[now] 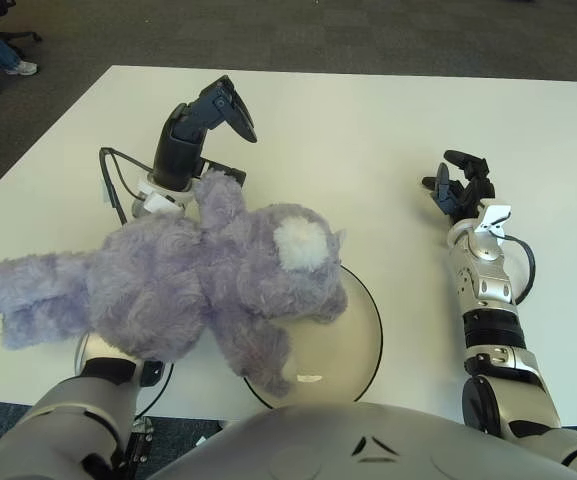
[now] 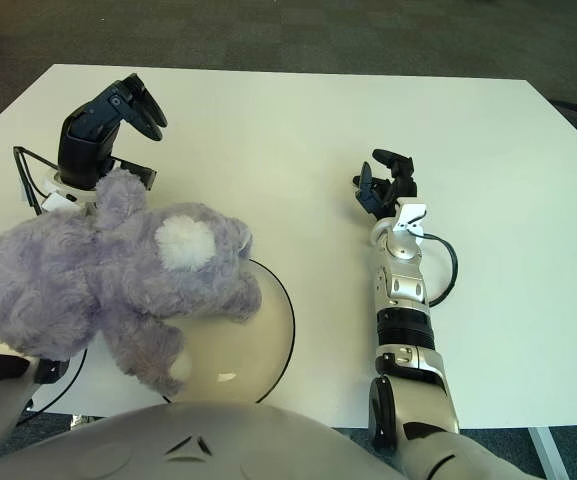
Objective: Put the doll into the plate.
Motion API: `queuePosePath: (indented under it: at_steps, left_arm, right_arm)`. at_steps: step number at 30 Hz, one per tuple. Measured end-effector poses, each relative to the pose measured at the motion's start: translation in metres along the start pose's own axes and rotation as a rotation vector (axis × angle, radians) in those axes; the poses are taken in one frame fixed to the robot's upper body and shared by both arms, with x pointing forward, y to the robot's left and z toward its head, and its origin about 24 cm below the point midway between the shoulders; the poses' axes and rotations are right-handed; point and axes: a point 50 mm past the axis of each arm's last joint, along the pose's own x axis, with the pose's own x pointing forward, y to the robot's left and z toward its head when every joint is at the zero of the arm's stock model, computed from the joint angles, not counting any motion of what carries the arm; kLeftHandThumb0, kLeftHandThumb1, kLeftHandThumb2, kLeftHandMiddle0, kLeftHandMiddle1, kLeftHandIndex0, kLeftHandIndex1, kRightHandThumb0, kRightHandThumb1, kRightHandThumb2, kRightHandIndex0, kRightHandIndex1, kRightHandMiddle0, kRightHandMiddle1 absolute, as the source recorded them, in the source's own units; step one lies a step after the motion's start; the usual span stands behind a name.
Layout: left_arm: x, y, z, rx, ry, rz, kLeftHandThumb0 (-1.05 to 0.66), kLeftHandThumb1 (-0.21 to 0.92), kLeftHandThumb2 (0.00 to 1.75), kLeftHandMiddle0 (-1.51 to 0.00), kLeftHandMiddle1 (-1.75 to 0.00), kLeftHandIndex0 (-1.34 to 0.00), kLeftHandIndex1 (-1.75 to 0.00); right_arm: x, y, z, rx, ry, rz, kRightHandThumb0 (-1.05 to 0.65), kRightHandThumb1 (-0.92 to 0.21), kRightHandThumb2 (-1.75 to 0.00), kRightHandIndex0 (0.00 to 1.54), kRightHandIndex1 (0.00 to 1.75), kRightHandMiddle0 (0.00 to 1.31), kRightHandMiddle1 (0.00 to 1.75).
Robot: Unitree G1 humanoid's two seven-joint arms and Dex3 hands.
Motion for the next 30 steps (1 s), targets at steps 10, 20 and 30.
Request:
queuePosePath:
  at_steps: [10,20,30]
  left_arm:
    - [-0.001,0.001,-0.001,-0.001,0.006,0.0,0.0,0.27,1.37,-0.53,-1.75,-0.53,-1.74]
    - [-0.002,0.002,-0.001,0.0,0.008,0.004,0.0,0.27,1.37,-0.53,-1.75,-0.53,-1.74]
    - [0.004,0.002,-0.014,-0.181,0.219,-0.012,-0.85,0.91,1.01,-0.48,-1.75,-0.19,-1.63]
  right_arm:
    - [0.0,0.001,0.0,0.002,0.0,0.0,-0.51,-0.75,-0.78,0.38,1.11,0.0,1.18]
    - [0.0,0.002,0.0,0.004,-0.001,-0.001,-0.51,-0.75,-0.78,0.38,1.11,0.0,1.18]
    - [0.001,0.002,0.003,0.004,-0.017,0.002,-0.49,-0.74,-0.78,0.39,1.08,0.0,1.24]
